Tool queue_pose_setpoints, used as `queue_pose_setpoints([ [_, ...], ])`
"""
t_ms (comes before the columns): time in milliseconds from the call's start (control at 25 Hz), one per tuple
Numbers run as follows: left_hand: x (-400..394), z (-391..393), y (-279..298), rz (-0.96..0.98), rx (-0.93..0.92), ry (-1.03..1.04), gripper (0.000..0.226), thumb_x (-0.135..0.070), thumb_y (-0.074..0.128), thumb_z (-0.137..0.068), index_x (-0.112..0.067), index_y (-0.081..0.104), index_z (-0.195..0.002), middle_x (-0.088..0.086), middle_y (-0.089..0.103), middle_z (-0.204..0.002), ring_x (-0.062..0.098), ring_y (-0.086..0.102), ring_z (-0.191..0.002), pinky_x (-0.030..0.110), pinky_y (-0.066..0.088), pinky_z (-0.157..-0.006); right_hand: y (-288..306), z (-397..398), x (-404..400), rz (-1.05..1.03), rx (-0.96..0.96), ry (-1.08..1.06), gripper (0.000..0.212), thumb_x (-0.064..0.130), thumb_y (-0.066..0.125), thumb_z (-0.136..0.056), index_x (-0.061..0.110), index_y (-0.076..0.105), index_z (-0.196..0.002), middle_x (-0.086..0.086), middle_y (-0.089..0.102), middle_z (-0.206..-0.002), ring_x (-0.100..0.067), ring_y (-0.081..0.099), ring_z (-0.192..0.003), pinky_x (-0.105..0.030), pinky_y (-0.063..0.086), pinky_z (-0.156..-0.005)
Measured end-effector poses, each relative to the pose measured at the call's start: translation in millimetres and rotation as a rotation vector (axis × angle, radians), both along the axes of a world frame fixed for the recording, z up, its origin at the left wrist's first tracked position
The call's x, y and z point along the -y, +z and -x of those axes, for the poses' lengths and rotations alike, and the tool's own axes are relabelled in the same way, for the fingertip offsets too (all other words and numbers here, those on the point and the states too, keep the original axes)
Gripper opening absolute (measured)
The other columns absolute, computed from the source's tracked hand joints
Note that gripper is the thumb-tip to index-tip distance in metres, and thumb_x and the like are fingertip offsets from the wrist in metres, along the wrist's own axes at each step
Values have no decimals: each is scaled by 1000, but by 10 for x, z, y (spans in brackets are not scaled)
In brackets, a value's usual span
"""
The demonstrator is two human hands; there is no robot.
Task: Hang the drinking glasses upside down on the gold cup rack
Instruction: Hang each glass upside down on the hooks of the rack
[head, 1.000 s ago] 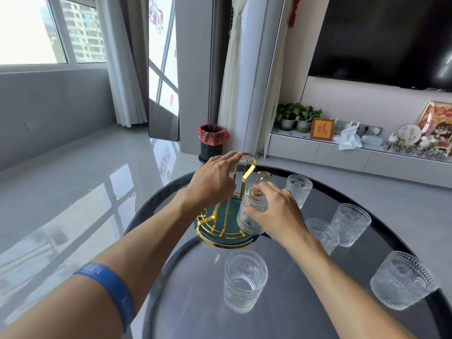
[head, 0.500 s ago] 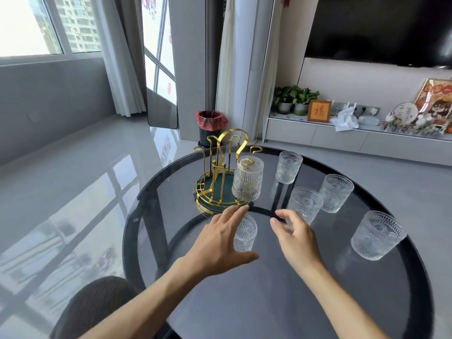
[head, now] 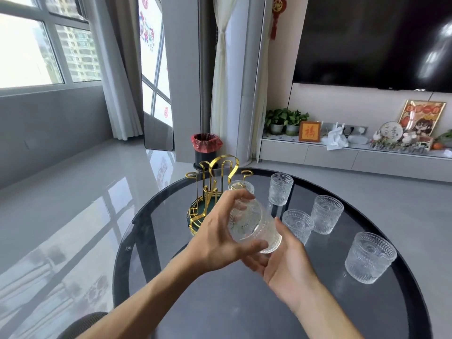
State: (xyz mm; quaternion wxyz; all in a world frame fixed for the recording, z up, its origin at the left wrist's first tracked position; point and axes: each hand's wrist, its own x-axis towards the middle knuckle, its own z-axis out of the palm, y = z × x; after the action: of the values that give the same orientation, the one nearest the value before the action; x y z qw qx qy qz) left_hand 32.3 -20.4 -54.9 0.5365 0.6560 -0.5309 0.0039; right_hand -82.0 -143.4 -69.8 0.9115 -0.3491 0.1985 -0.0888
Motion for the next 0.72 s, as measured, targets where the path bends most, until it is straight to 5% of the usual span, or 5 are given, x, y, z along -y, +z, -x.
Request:
queue_pose_setpoints([
  [120,85,-261,267,-114,5,-146,89,-42,87,-70,-31,39,-144,-7,51,-140,15,50,-132,36,45,-106,243,-130,175,47,77,-145,53,39,71,-76,11,60,-119,-21,73,-104,-33,69,-70,-35,61,-61],
  [200,176,-513,497,-179,-59,-172,84,-57,74,-75,-35,38,-148,-7,48,-150,7,42,-140,35,35,-114,417,-230,367,111,121,-239,52,36,69,-82,9,59,-125,-21,71,-115,-36,72,-87,-38,61,-66],
  [320,368,-1008,690,-269,28,146,73,-68,46,-88,-34,36,-152,-2,39,-158,14,35,-144,47,27,-119,716,-478,695,295,110,-476,36,33,73,-81,18,61,-111,-14,68,-114,-36,69,-95,-41,61,-63],
  [480,579,-1539,531,-649,320,200,73,-67,25,-97,-26,23,-158,-2,18,-167,17,14,-153,56,9,-122,941,-940,1038,936,-29,-644,45,36,82,-71,30,57,-107,-5,62,-120,-28,64,-107,-47,60,-76],
  [720,626,-1799,243,-564,343,139,77,-72,13,-92,-32,19,-158,-8,15,-167,12,13,-153,58,14,-120,746,-1477,1361,1695,-122,-331,48,35,83,-70,31,60,-111,4,62,-124,-12,52,-113,-28,38,-89],
])
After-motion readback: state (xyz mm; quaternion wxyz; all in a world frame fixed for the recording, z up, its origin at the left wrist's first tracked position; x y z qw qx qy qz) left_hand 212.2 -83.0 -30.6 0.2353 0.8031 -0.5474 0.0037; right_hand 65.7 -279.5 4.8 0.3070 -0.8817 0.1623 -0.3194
